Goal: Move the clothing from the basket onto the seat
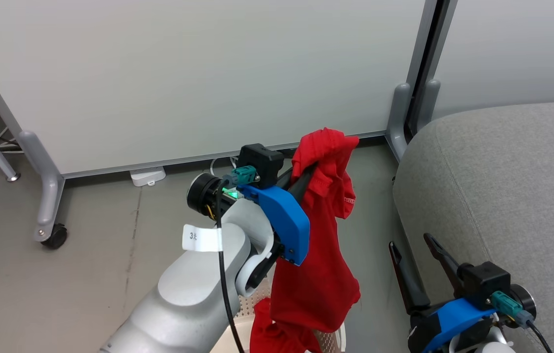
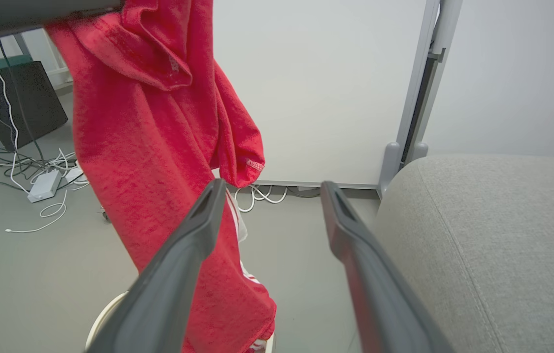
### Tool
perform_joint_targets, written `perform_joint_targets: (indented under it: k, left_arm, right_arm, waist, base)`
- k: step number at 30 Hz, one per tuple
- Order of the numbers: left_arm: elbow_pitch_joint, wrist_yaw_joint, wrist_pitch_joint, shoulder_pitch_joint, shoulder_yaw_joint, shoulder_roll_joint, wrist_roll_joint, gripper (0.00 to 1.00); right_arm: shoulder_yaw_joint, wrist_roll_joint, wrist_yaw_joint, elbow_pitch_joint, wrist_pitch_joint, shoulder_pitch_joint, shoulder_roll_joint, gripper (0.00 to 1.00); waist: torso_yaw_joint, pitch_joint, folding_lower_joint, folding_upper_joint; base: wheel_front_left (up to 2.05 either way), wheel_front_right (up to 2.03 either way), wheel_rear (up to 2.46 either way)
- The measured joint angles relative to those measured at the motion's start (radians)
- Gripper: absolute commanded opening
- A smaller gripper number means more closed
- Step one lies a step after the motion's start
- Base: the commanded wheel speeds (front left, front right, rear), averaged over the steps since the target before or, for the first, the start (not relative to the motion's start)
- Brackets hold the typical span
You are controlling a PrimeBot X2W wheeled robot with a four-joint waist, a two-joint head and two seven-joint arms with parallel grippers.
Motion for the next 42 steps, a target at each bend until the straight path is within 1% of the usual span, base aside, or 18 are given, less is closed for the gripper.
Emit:
perform_joint_targets:
  k: [7, 18, 26, 35, 42]
  left_arm:
    - [0.007, 0.033, -0.011, -0.036, -0.068, 0.0, -0.08, 0.0]
    - [0.04, 0.052, -0.055, -0.07, -0.142, 0.0, -0.161, 0.0]
    - [0.044, 0.064, -0.074, -0.097, -0.193, 0.0, -0.202, 0.0]
    - [0.043, 0.075, -0.09, -0.119, -0.241, 0.0, -0.25, 0.0]
    - [0.047, 0.079, -0.1, -0.135, -0.273, 0.0, -0.282, 0.0]
  right_arm:
    - [0.02, 0.001, 0.0, -0.001, 0.0, -0.002, 0.0, 1.0]
    - [0.029, 0.006, 0.0, -0.001, 0.002, -0.004, 0.0, 1.0]
    - [0.097, -0.005, 0.0, -0.005, 0.023, -0.079, 0.0, 1.0]
    - [0.224, 0.02, 0.0, 0.096, 0.062, -0.231, 0.0, 1.0]
    - [0.252, 0.075, 0.0, 0.192, 0.031, -0.325, 0.0, 1.0]
  waist:
    - [-0.022, 0.005, 0.0, 0.0]
    - [-0.032, 0.011, 0.0, 0.0]
    - [-0.027, 0.012, 0.0, 0.0]
    - [-0.023, 0.02, 0.0001, 0.0]
    - [-0.016, 0.028, 0.0001, 0.0]
  base:
    - [0.0, 0.0, 0.0]
    - [0.0, 0.0, 0.0]
    - [0.0, 0.0, 0.0]
    - [0.0, 0.0, 0.0]
    - [0.0, 0.0, 0.0]
